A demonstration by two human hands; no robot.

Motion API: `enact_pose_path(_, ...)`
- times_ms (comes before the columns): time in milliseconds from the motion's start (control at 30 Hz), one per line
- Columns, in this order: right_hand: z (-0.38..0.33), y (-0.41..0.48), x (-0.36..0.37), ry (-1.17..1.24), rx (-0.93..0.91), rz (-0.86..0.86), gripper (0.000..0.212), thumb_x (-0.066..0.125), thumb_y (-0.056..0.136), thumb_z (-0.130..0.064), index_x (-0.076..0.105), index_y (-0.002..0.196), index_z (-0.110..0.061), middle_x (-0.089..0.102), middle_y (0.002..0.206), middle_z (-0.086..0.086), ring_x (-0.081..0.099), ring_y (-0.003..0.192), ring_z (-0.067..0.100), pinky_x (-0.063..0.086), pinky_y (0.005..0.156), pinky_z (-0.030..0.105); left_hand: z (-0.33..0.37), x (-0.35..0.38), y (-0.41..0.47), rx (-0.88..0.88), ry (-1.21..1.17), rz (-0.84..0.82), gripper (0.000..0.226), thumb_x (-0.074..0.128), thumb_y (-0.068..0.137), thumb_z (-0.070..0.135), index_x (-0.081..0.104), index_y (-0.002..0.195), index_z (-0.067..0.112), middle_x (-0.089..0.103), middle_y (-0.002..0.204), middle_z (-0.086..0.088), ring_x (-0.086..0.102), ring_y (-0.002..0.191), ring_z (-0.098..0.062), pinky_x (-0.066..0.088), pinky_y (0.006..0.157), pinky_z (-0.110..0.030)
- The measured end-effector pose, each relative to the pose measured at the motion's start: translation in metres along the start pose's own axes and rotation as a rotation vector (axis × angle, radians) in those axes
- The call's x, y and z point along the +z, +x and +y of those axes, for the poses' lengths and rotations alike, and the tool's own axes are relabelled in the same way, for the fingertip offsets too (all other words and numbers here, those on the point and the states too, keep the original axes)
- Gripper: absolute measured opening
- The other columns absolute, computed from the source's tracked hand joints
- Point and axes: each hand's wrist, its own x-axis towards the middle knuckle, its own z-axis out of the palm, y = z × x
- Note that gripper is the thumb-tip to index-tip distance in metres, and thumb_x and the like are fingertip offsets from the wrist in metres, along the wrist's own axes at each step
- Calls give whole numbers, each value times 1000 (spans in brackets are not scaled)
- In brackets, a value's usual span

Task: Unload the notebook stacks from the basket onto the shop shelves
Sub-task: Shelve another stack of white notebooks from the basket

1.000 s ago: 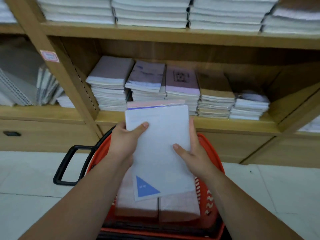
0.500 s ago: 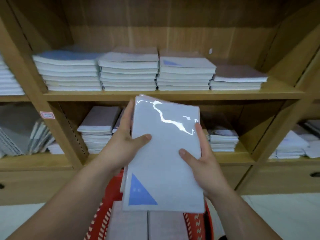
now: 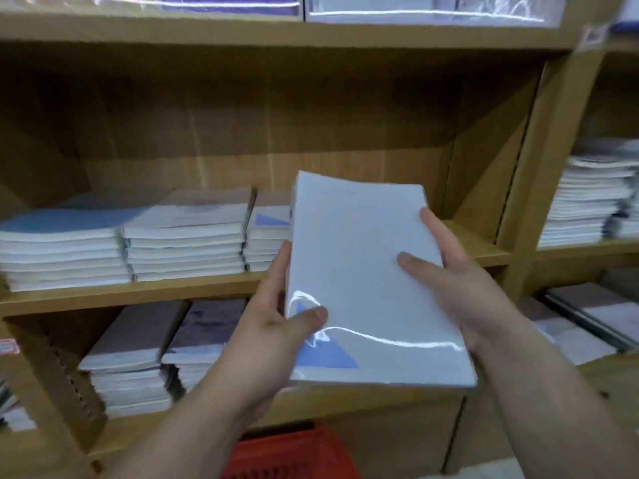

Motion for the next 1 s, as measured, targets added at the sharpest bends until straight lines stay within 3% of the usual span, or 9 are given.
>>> enact_pose_path(133,-54,33,-45,-38,60,-40,78,73,89,-24,36,153,-49,67,129,-6,75,103,25,62,77,42,23,50,63,-150,-224,112,70,61,92,-6,50,144,40,78,108,1,76,95,-24,62,82,-44)
enact_pose_path(233,-68,37,-78,59,126,-86,77,70,79,-32,44,151,-40,64,132,-4,67,115,27,57,83,43,32,79,110,-196,-356,152,63,59,90,-8,54,142,26,77,107,-9,77,85,-26,62,63,-37)
enact_pose_path(300,-65,42,-89,58,154,-92,65,70,81,-22,54,144,-30,58,132,4,59,115,30,55,90,46,35,93,139,-227,-345,152,56,57,91,-7,55,141,20,76,109,-11,76,80,-26,60,57,-36)
enact_pose_path(367,-58,54,-88,43,137,14,52,67,89,-9,59,139,-22,55,131,10,56,108,30,53,84,41,37,101,159,-288,-268,144,51,57,93,-2,53,141,17,73,114,-12,75,80,-27,60,55,-37)
enact_pose_path(500,-46,74,-77,-75,101,237,42,58,99,-15,57,140,-21,56,115,3,57,98,22,53,71,33,34,106,173,-384,-6,87,15,54,98,13,58,112,9,68,92,-11,70,66,-25,61,60,-42)
enact_pose_path(600,-36,89,-81,-94,89,313,38,54,102,-17,58,139,-23,55,107,-4,54,94,18,49,70,30,21,97,167,-346,182,-52,48,58,97,44,50,140,25,68,114,-6,70,85,-24,63,75,-45)
enact_pose_path(700,-27,108,-83,-182,63,321,39,51,103,-19,57,142,-24,57,111,-5,54,97,16,46,71,28,4,88,149,-69,653,28,90,69,74,73,44,150,32,62,131,5,67,105,-18,57,88,-33)
enact_pose_path(833,-20,128,-76,-339,15,324,42,45,105,-26,54,146,-25,57,127,-4,52,115,19,47,93,35,-10,80,149,370,1415,180,88,65,67,83,51,142,39,59,126,5,47,121,-23,37,100,-38)
enact_pose_path(1000,-12,145,-71,-386,27,314,43,42,107,-34,50,148,-27,54,127,-5,50,112,17,43,77,27,-13,65,181,331,1500,-1,84,54,78,81,35,150,44,38,157,4,34,142,-21,24,118,-52)
